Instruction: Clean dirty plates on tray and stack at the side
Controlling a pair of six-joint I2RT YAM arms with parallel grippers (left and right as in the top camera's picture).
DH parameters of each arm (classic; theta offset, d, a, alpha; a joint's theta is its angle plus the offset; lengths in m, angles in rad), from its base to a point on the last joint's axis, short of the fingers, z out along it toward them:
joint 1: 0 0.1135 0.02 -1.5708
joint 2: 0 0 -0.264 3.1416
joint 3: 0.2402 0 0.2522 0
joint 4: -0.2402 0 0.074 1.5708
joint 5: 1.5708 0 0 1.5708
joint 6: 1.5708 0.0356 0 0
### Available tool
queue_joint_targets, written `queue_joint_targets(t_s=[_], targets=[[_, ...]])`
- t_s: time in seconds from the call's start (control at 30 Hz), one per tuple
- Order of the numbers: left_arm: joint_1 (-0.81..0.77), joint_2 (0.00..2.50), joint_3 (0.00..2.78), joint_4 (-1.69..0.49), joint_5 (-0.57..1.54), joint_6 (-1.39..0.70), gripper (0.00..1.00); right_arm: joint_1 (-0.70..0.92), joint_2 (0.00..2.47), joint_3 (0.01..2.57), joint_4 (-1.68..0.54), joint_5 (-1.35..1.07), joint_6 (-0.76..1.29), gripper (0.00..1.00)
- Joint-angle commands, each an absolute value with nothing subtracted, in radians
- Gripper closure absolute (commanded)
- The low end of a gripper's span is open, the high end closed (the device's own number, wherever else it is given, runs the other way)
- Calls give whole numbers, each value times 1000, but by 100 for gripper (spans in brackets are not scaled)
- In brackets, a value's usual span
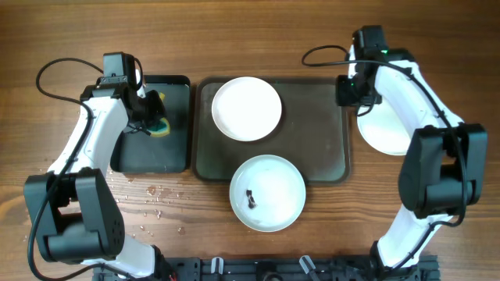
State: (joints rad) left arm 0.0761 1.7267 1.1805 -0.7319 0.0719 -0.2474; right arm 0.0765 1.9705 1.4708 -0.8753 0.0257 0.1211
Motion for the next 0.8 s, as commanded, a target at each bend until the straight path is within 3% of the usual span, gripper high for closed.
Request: queue_joint_targets(t_s=[0.0, 0.3, 0.77], targets=[[75, 1708, 1169, -724, 61, -231, 96, 55, 1960, 1477, -873, 49, 104, 66], [75, 1708, 1169, -714, 61, -231, 96, 55, 1960, 1477, -846, 49, 79, 73], [75, 1708, 1169, -714, 61, -231, 96, 55, 2030, 1477, -810, 1, 45, 74]])
